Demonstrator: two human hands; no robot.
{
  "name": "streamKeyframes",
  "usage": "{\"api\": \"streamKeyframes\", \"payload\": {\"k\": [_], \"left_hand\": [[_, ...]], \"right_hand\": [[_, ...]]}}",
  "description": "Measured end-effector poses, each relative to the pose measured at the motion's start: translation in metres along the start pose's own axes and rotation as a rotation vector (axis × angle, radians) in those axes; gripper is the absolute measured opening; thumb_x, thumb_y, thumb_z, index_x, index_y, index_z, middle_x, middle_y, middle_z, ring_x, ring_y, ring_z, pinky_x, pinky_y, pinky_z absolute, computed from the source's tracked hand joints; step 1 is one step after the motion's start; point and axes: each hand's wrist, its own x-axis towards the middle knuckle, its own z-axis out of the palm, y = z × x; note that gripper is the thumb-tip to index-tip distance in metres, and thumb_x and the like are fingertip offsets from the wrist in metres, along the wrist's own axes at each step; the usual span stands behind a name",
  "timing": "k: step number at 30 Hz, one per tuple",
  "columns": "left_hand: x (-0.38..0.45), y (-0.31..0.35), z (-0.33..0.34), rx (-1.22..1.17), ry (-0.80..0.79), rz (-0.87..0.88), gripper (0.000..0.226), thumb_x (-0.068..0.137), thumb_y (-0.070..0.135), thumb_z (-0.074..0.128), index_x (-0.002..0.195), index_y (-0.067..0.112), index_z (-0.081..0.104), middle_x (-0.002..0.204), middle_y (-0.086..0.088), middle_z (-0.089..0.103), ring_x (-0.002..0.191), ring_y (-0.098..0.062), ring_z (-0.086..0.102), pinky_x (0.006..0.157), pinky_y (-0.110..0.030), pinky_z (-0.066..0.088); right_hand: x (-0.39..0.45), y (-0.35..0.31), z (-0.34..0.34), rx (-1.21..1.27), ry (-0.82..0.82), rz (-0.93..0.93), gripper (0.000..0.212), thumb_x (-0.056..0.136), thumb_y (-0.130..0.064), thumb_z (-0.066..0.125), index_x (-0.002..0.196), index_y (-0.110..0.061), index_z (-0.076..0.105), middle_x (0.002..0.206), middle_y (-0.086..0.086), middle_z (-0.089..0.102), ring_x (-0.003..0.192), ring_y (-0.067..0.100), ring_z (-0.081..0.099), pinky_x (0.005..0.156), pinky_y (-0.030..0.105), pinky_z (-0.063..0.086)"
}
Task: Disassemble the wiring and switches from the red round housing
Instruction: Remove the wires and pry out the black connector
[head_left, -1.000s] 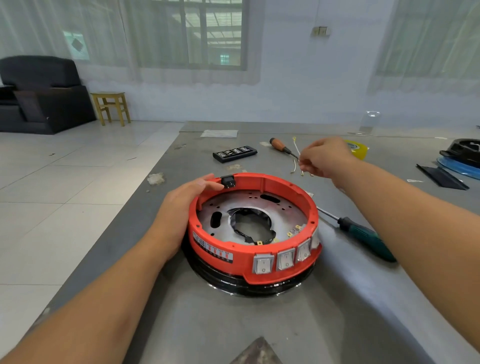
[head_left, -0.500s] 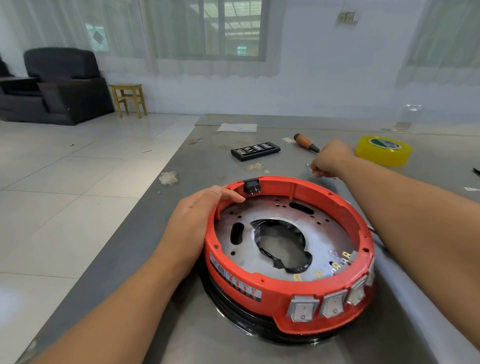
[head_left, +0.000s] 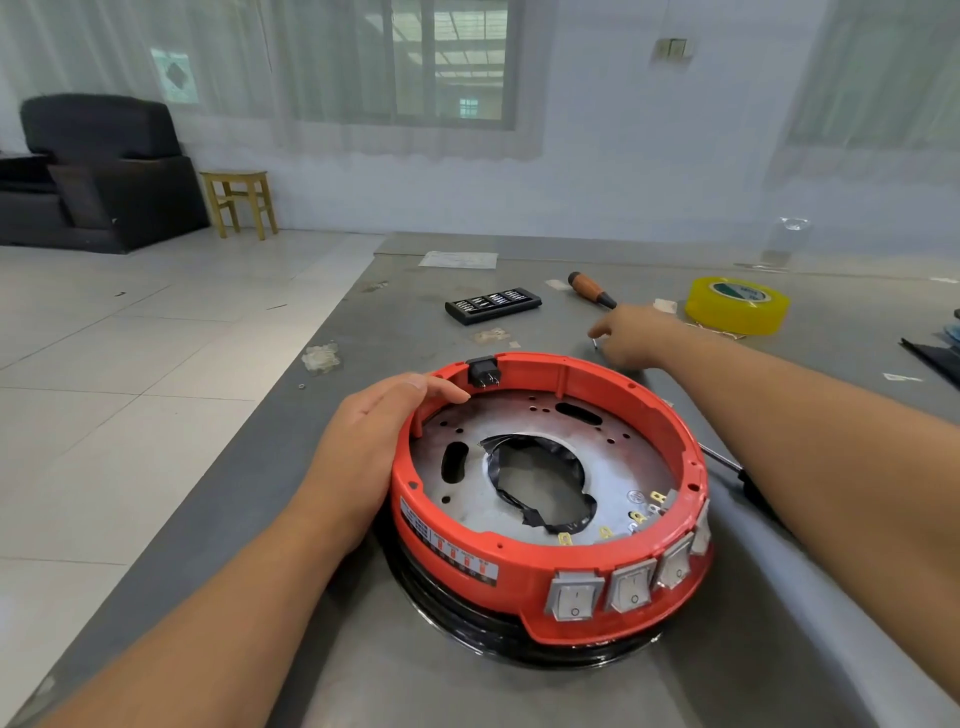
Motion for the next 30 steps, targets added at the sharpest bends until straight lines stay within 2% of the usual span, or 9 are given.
{"api": "streamKeyframes", "payload": {"k": [4,9,13,16,19,22,25,28,30], "left_hand": [[0.001,-0.002,0.0,-0.023,-0.009,-0.015,0.041,0.094,0.031,0.046,0.093,0.013,0.083,0.112,-0.008,0.079,0.115,-0.04,0.067,0.111,-0.062,0.045],[0.002,-0.004,-0.001,-0.017,-0.005,-0.007,0.041,0.094,0.031,0.046,0.091,0.015,0.083,0.112,-0.006,0.079,0.113,-0.042,0.066,0.11,-0.062,0.045],[0.002,-0.004,0.0,-0.028,-0.008,-0.007,0.041,0.094,0.03,0.046,0.091,0.014,0.083,0.111,-0.005,0.079,0.113,-0.031,0.07,0.111,-0.058,0.046],[0.003,-0.005,-0.001,-0.015,-0.007,-0.002,0.04,0.094,0.031,0.046,0.092,0.016,0.084,0.112,-0.005,0.079,0.114,-0.037,0.068,0.111,-0.06,0.046],[0.003,-0.005,-0.003,0.002,-0.01,0.003,0.041,0.094,0.032,0.046,0.094,0.016,0.084,0.113,-0.006,0.078,0.114,-0.047,0.063,0.11,-0.062,0.045],[0.001,-0.003,-0.002,0.002,-0.027,-0.007,0.041,0.094,0.031,0.046,0.096,0.014,0.083,0.114,-0.006,0.078,0.115,-0.042,0.066,0.11,-0.062,0.046],[-0.001,-0.001,-0.001,-0.011,-0.042,-0.019,0.037,0.1,0.022,0.047,0.102,0.009,0.081,0.116,-0.008,0.078,0.118,-0.032,0.069,0.113,-0.058,0.046],[-0.003,0.002,0.0,-0.018,-0.051,-0.034,0.035,0.103,0.009,0.045,0.104,0.005,0.079,0.117,-0.011,0.078,0.12,-0.032,0.069,0.114,-0.056,0.046],[-0.003,0.004,0.0,0.017,-0.04,-0.044,0.039,0.101,0.001,0.041,0.102,0.007,0.08,0.115,-0.006,0.078,0.117,-0.03,0.069,0.112,-0.055,0.047]], "right_hand": [[0.009,-0.002,0.007,-0.054,-0.054,-0.025,0.04,0.105,-0.023,0.041,0.138,-0.018,0.062,0.145,0.008,0.058,0.13,0.03,0.054,0.104,0.034,0.043],[0.012,-0.002,0.013,-0.008,-0.026,-0.026,0.028,0.103,-0.024,0.044,0.097,-0.01,0.068,0.115,0.015,0.069,0.094,0.029,0.056,0.077,0.032,0.04],[0.009,-0.005,0.012,0.033,0.004,-0.06,0.03,0.1,-0.024,0.048,0.101,-0.009,0.073,0.11,0.012,0.071,0.096,0.03,0.061,0.079,0.034,0.048],[0.003,-0.008,0.011,0.068,0.009,-0.072,0.027,0.1,-0.023,0.048,0.094,-0.011,0.072,0.103,0.011,0.069,0.096,0.032,0.06,0.076,0.033,0.044],[-0.007,-0.005,0.005,0.152,0.033,-0.068,0.03,0.102,-0.024,0.048,0.111,-0.011,0.074,0.121,0.012,0.069,0.11,0.033,0.06,0.087,0.034,0.047],[-0.023,0.0,-0.006,0.29,0.105,-0.053,0.035,0.104,-0.029,0.052,0.127,-0.012,0.07,0.134,0.008,0.066,0.116,0.029,0.059,0.094,0.03,0.046],[-0.047,0.002,-0.018,0.508,0.158,-0.043,0.029,0.101,-0.035,0.057,0.121,-0.022,0.075,0.105,0.001,0.072,0.087,0.021,0.063,0.076,0.028,0.047],[-0.08,0.002,-0.024,0.749,0.114,-0.062,0.031,0.099,-0.041,0.062,0.107,-0.014,0.076,0.108,-0.001,0.075,0.101,0.025,0.071,0.101,0.041,0.053],[-0.106,0.001,-0.023,0.885,0.078,-0.096,0.033,0.099,-0.041,0.063,0.111,-0.013,0.076,0.114,0.0,0.075,0.109,0.017,0.07,0.107,0.042,0.051]]}}
